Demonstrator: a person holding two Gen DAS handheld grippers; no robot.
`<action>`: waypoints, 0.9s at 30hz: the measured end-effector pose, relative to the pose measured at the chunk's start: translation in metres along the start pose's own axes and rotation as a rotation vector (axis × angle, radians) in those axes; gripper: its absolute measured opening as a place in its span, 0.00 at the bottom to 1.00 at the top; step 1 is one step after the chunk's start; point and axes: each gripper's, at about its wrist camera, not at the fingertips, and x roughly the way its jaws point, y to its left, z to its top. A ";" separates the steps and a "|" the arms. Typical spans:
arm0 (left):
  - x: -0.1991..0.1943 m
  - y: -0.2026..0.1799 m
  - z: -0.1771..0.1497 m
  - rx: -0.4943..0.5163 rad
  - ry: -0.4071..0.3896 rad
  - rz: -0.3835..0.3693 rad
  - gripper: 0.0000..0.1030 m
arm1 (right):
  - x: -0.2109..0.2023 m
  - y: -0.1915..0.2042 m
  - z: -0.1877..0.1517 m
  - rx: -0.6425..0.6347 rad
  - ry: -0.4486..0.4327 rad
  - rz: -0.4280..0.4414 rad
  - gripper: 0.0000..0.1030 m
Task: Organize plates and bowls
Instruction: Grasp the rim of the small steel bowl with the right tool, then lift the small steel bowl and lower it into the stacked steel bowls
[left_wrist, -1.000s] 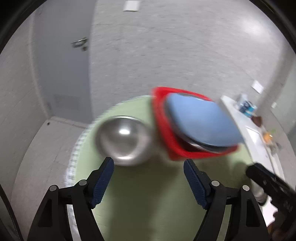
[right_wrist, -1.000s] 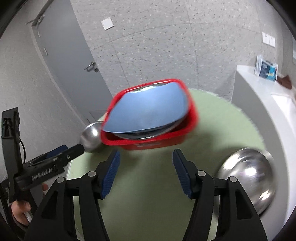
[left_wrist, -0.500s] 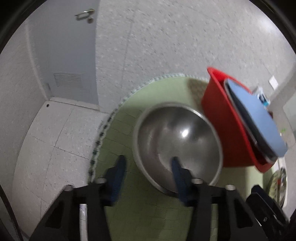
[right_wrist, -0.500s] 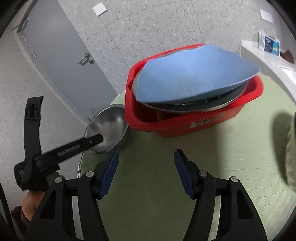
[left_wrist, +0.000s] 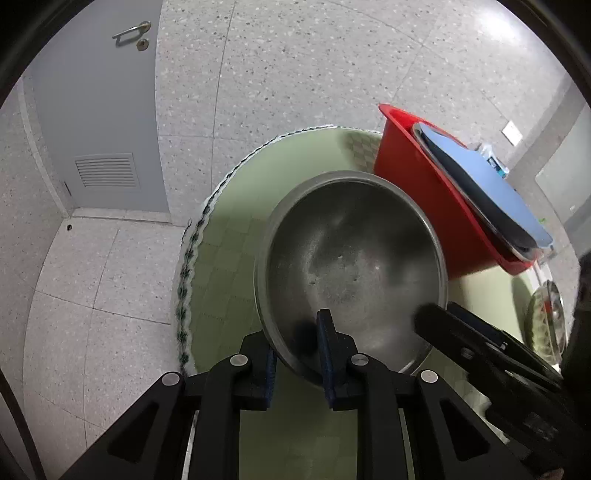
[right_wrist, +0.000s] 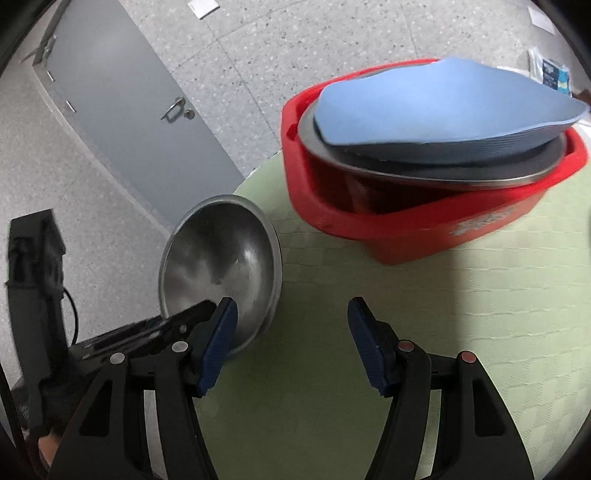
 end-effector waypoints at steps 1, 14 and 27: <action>-0.006 -0.001 -0.005 0.007 0.000 0.002 0.16 | 0.004 0.001 -0.001 -0.005 0.010 0.004 0.47; -0.049 -0.061 -0.029 0.044 -0.039 -0.003 0.15 | -0.020 -0.004 -0.002 -0.076 0.023 0.050 0.12; -0.082 -0.242 -0.048 0.162 -0.165 -0.141 0.15 | -0.171 -0.113 0.016 -0.093 -0.152 -0.006 0.12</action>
